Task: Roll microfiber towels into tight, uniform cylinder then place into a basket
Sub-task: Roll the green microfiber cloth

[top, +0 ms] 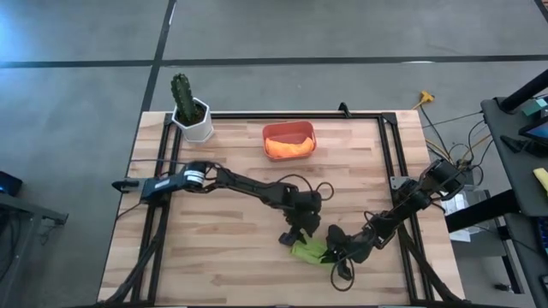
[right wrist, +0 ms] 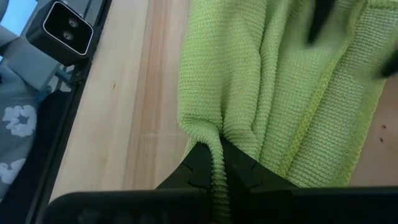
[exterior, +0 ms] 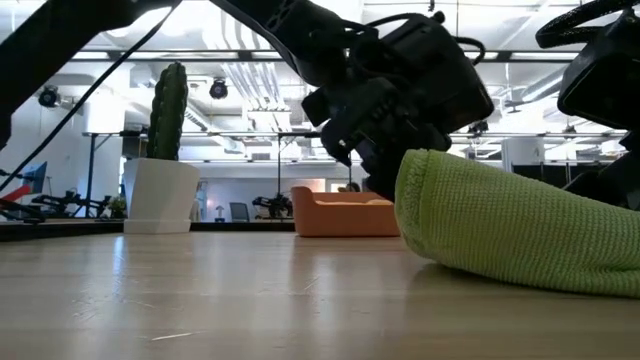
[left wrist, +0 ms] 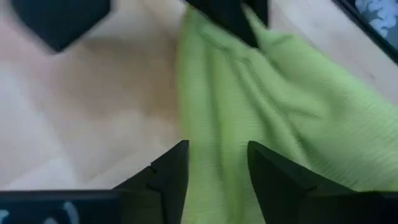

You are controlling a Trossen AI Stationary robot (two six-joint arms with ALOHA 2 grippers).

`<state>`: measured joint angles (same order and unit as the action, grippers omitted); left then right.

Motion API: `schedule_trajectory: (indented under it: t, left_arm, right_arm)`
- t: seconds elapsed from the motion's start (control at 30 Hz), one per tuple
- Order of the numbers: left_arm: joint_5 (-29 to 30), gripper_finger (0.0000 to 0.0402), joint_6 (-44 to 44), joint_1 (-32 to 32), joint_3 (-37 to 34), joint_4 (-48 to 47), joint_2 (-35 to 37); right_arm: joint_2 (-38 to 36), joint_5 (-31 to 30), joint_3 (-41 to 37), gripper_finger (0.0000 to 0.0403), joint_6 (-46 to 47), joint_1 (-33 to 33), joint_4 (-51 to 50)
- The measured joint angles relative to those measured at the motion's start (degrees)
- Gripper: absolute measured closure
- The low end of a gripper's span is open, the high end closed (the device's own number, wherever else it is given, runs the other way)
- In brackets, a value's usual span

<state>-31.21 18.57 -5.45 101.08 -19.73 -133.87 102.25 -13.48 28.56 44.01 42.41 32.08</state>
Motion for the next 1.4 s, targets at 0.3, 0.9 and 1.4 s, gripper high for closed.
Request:
schedule_trajectory:
  t: [0.3,0.9,1.4]
  left_arm:
    - [4.94,0.0288,-3.24,0.00,0.26,4.25,-0.16]
    - [2.38,0.0282,-12.09,0.28,1.66,-1.11,-0.78]
    - [0.89,0.0217,-14.06,-0.05,2.18,-2.27,-2.43]
  right_arm:
    - [0.01,-0.04,-0.01,0.0394,-0.07,0.00,0.03]
    - [-0.08,0.35,0.51,0.0394,-0.76,0.07,-0.81]
    - [-0.45,0.40,1.01,0.0394,-2.71,0.07,-1.95]
